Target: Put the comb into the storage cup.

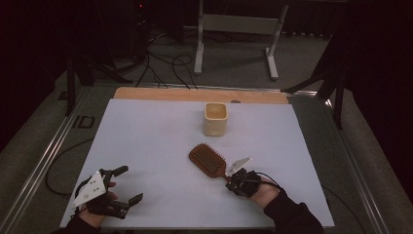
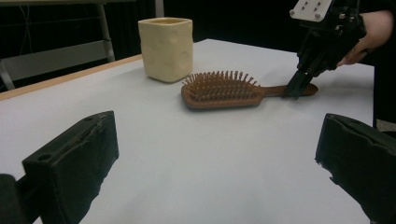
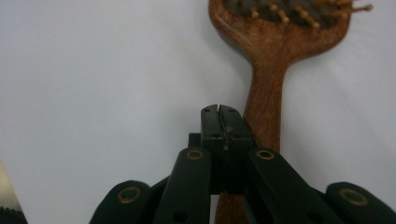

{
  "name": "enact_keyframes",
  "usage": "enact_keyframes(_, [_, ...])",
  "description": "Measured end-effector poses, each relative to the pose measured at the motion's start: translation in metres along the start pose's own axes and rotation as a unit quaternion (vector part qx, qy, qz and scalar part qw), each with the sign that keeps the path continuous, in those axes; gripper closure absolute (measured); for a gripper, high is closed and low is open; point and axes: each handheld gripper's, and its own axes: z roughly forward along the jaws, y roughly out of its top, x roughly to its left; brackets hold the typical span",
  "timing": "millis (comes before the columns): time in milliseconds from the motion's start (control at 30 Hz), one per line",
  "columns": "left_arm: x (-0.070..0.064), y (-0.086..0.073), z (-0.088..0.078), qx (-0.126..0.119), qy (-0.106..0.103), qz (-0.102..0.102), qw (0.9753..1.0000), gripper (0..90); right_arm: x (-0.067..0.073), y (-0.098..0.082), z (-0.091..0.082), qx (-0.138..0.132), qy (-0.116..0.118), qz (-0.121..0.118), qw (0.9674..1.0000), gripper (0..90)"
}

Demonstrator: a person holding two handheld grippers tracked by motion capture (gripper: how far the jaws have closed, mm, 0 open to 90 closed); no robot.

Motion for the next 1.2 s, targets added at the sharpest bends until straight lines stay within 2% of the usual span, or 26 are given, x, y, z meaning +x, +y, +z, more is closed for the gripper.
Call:
enact_keyframes(467, [0.000,0.000,0.000,0.001,-0.001,0.001,1.0000,0.1,-0.012,-0.005,-0.004,0.003,-0.003,0.017,0.9999,90.0])
enact_keyframes(533, [0.000,0.000,0.000,0.002,-0.001,0.001,1.0000,0.1,-0.013,-0.006,-0.006,0.000,-0.009,0.022,0.9997,90.0])
enact_keyframes(733, [0.000,0.000,0.000,0.001,-0.001,0.001,1.0000,0.1,-0.016,-0.007,-0.006,0.003,-0.005,0.024,0.9997,90.0])
enact_keyframes(933, [0.000,0.000,0.000,0.001,-0.001,0.000,1.0000,0.1,-0.014,-0.004,-0.011,0.002,-0.004,0.005,1.0000,90.0])
enact_keyframes(1200, [0.000,0.000,0.000,0.001,-0.001,0.000,1.0000,0.1,-0.017,-0.002,-0.020,0.002,-0.008,-0.002,1.0000,90.0])
